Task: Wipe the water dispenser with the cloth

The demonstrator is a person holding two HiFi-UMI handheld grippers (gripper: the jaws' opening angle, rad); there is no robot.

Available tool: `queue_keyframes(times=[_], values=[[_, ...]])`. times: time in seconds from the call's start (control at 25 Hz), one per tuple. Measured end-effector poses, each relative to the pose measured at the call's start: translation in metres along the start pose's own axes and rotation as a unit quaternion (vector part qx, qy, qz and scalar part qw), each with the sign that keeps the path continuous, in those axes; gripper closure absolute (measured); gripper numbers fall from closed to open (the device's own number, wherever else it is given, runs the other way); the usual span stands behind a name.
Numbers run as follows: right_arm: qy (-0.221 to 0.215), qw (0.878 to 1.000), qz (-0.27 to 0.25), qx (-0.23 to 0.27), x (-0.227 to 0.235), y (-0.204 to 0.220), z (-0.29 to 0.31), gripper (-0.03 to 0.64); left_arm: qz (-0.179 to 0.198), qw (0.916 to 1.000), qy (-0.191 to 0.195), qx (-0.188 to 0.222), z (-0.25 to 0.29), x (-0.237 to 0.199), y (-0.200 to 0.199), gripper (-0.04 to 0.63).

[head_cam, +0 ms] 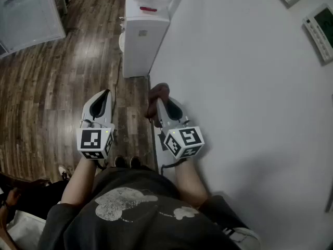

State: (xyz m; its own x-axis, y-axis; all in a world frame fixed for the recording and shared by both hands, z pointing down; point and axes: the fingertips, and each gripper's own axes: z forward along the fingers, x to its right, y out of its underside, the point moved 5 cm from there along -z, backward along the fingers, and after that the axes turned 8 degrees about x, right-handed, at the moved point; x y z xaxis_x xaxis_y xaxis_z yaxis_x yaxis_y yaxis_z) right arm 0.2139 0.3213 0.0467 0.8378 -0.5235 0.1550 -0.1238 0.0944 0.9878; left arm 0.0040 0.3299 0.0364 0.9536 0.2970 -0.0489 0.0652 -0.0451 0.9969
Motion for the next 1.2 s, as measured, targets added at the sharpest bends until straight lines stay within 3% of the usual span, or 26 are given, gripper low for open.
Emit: queue_keyframes(times=[0.32, 0.56, 0.76, 1.2], values=[[-0.001, 1.000, -0.010, -0.003, -0.007, 0.000, 0.005, 0.577, -0.009, 0.9999, 0.009, -0.009, 0.001, -0.005, 0.005, 0.577], [0.006, 1.000, 0.003, 0.009, -0.012, 0.003, 0.029, 0.577, -0.012, 0.9999, 0.002, -0.006, 0.006, -0.029, 0.005, 0.577], [0.036, 0.999, 0.028, 0.012, -0.004, 0.010, 0.037, 0.577, -0.019, 0.9996, 0.002, -0.019, 0.016, -0.044, 0.019, 0.577], [0.044, 0.999, 0.031, 0.007, -0.006, 0.032, 0.083, 0.576, -0.023, 0.9997, -0.006, -0.005, 0.025, -0.090, 0.032, 0.577]])
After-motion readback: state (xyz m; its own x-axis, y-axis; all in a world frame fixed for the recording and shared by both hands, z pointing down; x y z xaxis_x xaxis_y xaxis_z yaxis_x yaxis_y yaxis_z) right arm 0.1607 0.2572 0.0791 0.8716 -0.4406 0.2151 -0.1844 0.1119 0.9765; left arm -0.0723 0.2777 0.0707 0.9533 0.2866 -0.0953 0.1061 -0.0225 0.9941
